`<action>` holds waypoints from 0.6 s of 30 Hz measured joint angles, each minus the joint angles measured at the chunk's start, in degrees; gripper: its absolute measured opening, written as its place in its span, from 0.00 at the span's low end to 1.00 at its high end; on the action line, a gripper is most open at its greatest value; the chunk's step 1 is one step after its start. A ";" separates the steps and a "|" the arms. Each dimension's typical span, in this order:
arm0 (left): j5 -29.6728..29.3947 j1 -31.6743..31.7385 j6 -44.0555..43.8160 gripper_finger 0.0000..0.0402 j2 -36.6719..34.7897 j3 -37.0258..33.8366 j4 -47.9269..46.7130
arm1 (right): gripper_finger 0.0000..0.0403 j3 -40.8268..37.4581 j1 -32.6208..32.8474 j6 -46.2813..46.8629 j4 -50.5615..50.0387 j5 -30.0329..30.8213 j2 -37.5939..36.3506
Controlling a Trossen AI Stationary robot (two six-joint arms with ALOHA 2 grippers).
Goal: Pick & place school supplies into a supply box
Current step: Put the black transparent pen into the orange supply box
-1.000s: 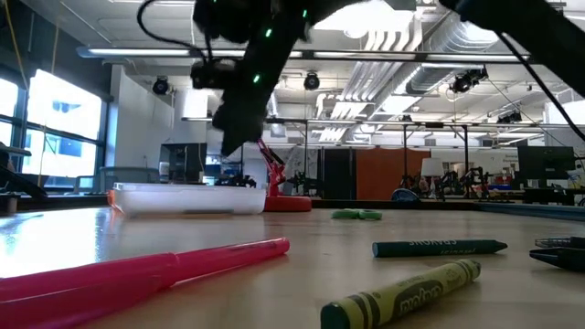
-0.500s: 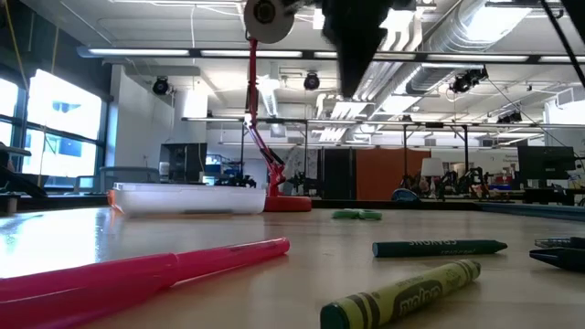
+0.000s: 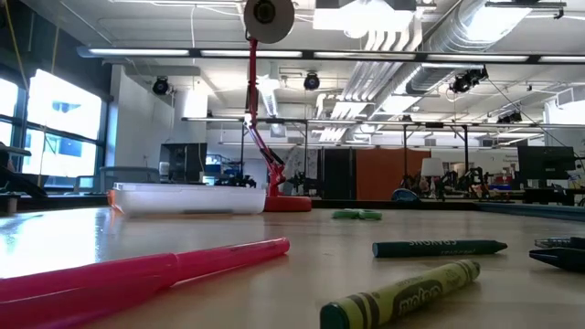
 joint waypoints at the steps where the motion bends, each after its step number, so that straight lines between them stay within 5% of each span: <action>1: 0.02 0.00 -0.03 0.29 0.01 0.00 0.09 | 0.19 -1.59 1.22 1.83 -0.22 -0.32 -0.20; 7: 1.42 0.00 0.04 0.29 0.00 0.00 1.58 | 0.19 -18.60 3.75 13.82 6.94 -6.26 -4.13; 18: 1.97 0.00 3.62 0.29 0.00 0.00 4.80 | 0.19 -54.66 3.74 13.93 53.62 -0.70 -19.98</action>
